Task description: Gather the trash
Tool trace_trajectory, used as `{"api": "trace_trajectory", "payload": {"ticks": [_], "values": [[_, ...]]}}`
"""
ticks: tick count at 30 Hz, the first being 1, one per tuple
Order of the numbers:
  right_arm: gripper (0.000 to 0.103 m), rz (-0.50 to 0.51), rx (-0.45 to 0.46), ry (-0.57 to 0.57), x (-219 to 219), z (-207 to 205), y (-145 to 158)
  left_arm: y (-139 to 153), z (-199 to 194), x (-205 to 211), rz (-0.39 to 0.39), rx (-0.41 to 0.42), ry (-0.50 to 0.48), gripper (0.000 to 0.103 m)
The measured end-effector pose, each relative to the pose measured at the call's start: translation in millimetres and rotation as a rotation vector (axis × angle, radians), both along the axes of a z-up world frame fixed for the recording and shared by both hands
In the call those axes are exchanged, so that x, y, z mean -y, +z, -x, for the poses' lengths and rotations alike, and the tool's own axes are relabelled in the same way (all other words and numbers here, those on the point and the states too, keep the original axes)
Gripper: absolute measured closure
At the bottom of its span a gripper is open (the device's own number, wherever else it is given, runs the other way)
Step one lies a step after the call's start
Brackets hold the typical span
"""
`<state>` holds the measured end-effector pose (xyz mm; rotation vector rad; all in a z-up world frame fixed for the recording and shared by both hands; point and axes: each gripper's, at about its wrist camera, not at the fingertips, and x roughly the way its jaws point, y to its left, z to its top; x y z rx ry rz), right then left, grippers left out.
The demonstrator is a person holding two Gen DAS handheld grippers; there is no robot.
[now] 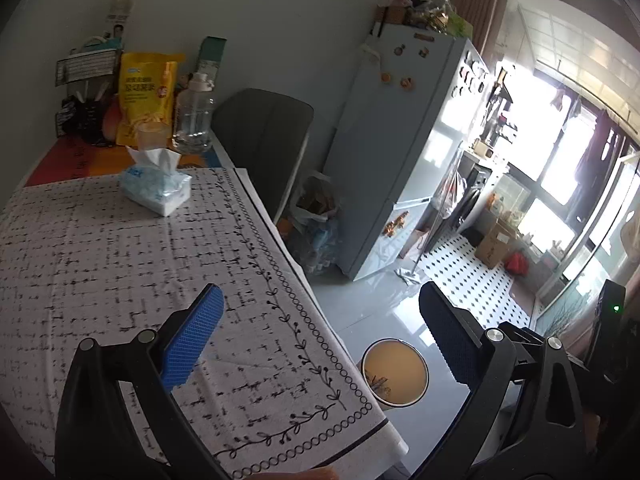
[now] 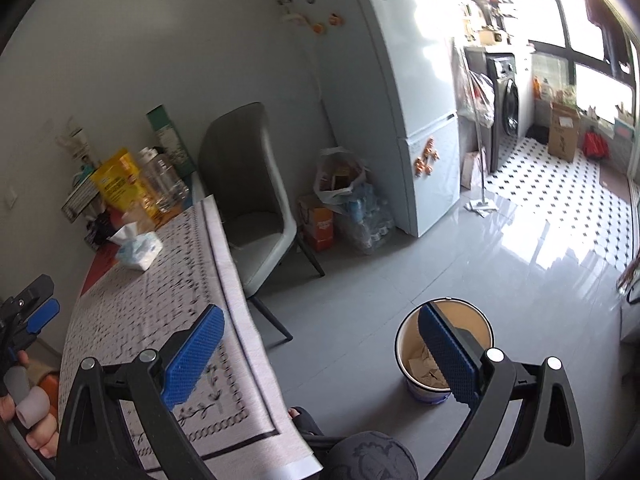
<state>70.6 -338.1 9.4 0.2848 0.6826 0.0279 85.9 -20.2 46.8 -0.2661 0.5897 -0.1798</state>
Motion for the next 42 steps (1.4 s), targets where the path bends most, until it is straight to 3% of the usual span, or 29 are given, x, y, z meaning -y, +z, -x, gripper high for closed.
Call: {"api": "trace_trajectory", "payload": {"ticks": [9, 20, 42], "values": [[0.008, 0.020, 0.063, 0.099, -39.4, 42.4, 31.4, 14.9, 50.7, -29.9, -0.019, 0.034, 0.059, 0.006], [0.008, 0.028, 0.085, 0.168, -67.5, 75.5, 43.4, 10.3, 95.0, -52.0, -0.026, 0.040, 0.110, 0.006], [0.008, 0.039, 0.103, 0.179, -73.5, 89.8, 46.9, 12.0, 115.1, -58.4, -0.020, 0.057, 0.124, 0.006]]}}
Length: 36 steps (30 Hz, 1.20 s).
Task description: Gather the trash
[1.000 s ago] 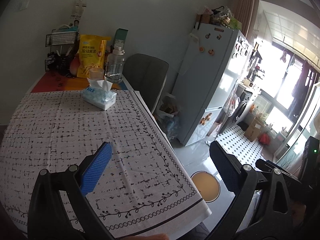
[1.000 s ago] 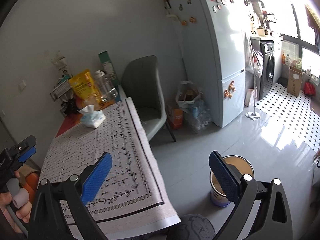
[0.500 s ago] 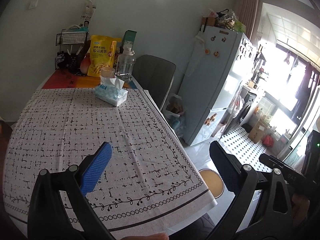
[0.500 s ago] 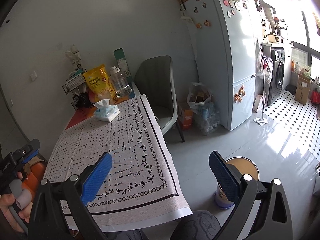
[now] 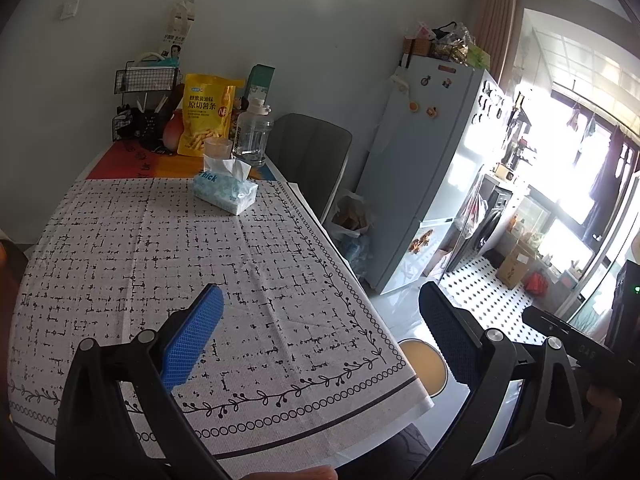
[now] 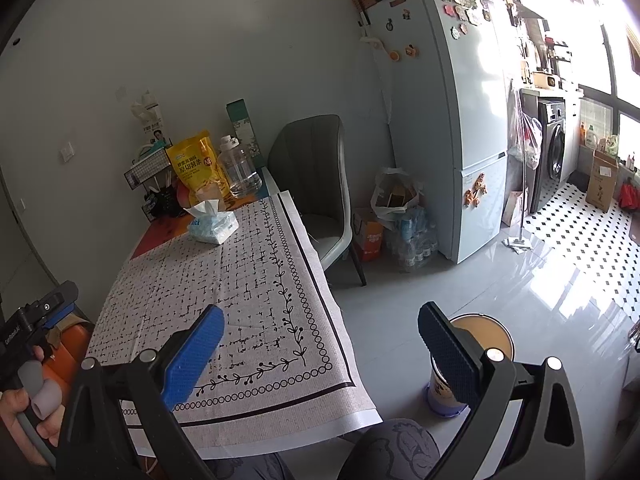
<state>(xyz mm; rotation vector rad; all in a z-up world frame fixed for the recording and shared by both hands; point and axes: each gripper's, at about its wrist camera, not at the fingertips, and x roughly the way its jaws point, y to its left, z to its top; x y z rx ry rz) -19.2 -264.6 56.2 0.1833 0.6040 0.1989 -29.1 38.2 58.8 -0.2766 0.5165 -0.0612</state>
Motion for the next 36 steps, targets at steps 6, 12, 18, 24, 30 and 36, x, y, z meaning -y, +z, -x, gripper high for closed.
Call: {"api": "trace_trajectory", "payload": {"ticks": [6, 12, 18, 24, 30, 36], "values": [[0.008, 0.007, 0.007, 0.005, -1.8, 1.5, 3.1, 0.6, 2.7, -0.3, 0.007, 0.003, 0.005, 0.006], [0.008, -0.014, 0.030, -0.003, 1.5, 5.1, 6.3, 2.1, 9.2, -1.0, 0.002, 0.011, 0.016, 0.006], [0.008, -0.018, 0.030, -0.006, 2.4, 9.0, 4.7, 3.1, 13.9, -5.0, 0.011, 0.020, 0.024, 0.006], [0.008, -0.020, 0.025, -0.008, 3.5, 11.0, 4.2, 0.7, 15.4, -7.4, 0.019, 0.019, 0.033, 0.006], [0.008, -0.019, 0.024, -0.009, 4.0, 14.2, 3.2, 1.3, 18.8, -7.3, 0.007, 0.025, 0.054, 0.006], [0.008, -0.023, 0.025, -0.011, 5.1, 16.8, 2.5, 1.8, 20.7, -7.6, 0.005, 0.026, 0.051, 0.006]]}}
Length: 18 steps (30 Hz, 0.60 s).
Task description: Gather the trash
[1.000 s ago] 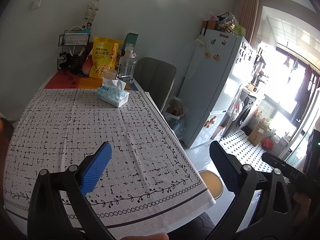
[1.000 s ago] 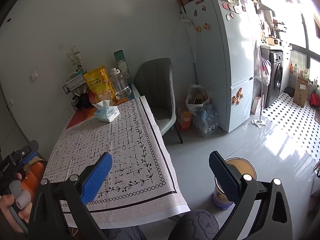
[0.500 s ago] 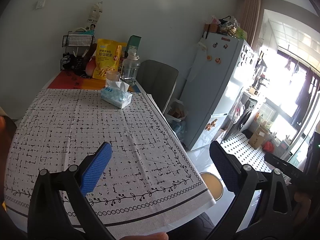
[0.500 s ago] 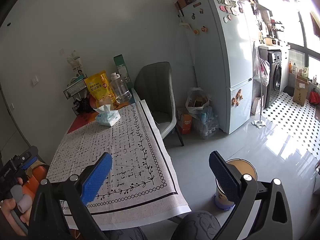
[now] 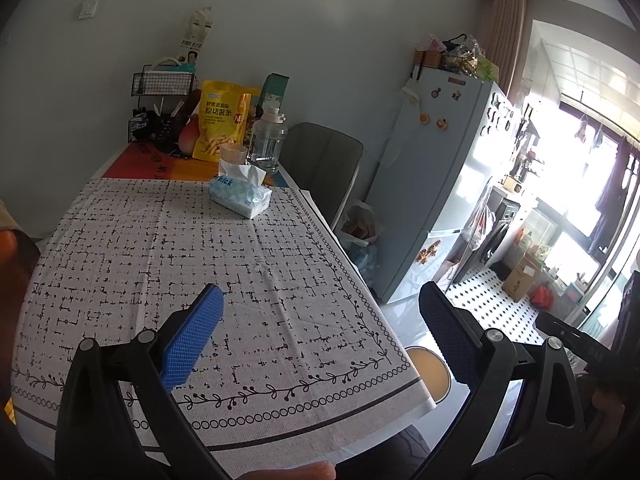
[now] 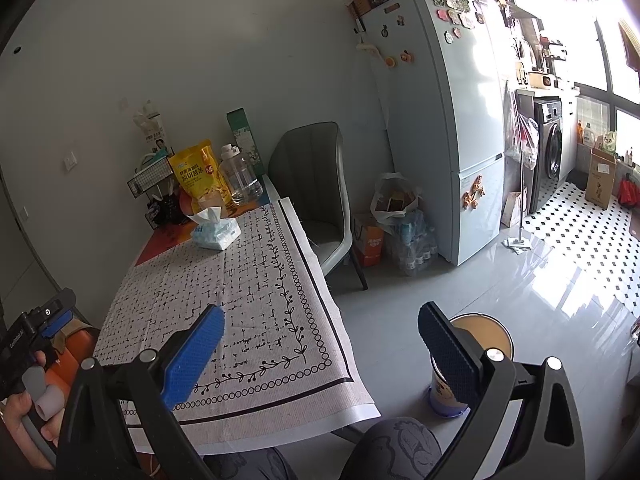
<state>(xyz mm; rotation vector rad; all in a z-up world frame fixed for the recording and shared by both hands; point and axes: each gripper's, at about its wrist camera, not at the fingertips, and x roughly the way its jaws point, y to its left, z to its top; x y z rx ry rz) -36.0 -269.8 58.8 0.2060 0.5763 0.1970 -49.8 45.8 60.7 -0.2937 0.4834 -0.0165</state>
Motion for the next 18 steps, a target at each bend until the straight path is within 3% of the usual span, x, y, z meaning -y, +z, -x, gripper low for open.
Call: {"api": "trace_trajectory", "payload": {"ticks": [18], "values": [[0.008, -0.015, -0.010, -0.016, 6.3, 6.3, -7.5, -1.3, 3.1, 10.1, -0.014, -0.003, -0.018, 0.006]]}}
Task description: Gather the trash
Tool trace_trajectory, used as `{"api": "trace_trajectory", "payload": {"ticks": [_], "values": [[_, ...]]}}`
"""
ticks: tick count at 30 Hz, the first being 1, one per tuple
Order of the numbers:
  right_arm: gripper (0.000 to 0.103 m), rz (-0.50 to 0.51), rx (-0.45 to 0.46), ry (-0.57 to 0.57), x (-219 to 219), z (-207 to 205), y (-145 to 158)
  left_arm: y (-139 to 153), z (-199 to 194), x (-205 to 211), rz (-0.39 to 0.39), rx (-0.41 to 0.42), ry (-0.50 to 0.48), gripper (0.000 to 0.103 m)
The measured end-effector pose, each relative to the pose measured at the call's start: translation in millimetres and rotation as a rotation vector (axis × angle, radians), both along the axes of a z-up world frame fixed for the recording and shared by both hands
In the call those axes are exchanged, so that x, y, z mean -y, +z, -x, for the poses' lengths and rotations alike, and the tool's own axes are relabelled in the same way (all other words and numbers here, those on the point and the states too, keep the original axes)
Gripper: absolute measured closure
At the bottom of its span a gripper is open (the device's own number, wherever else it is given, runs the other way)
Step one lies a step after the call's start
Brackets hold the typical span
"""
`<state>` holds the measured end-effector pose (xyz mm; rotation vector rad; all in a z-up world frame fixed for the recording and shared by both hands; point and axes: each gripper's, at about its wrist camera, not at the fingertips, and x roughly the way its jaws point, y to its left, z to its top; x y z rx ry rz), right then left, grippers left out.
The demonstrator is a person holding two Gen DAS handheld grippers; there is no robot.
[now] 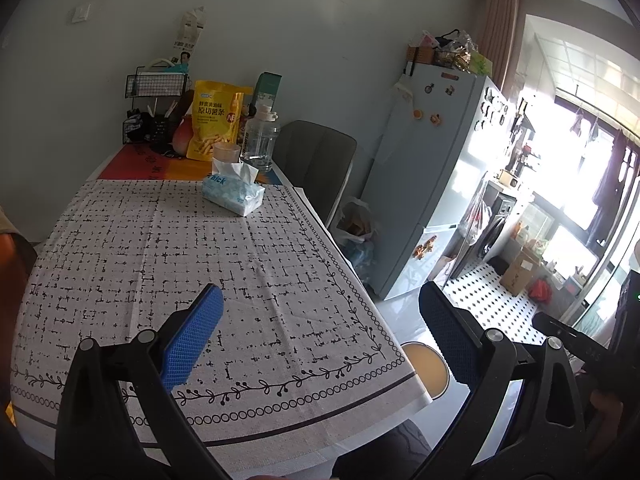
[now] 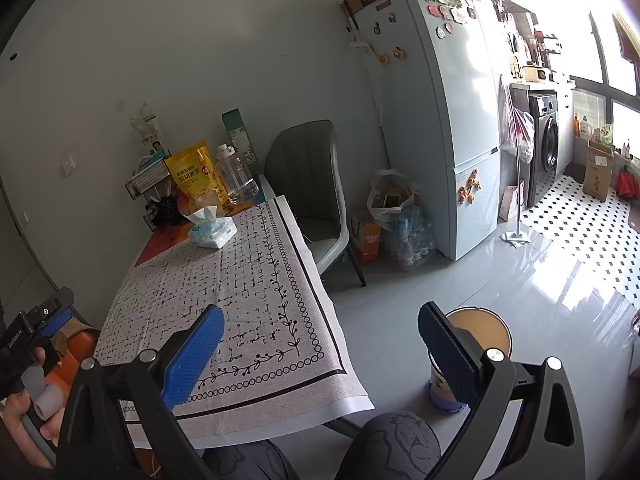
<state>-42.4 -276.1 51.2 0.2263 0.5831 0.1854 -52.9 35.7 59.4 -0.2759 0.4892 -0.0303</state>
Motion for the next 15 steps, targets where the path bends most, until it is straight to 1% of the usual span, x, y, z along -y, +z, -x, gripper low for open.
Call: {"api": "trace_trajectory", "payload": {"ticks": [7, 15], "values": [[0.008, 0.001, -0.026, -0.005, 2.1, -4.2, -10.4, -8.0, -4.5, 3.3, -0.011, -0.015, 0.005, 0.006], [0.008, 0.018, -0.085, -0.030, 4.6, -13.7, -35.9, -34.5, -26.7, -2.7, 0.004, -0.076, 0.007, 0.006]]}}
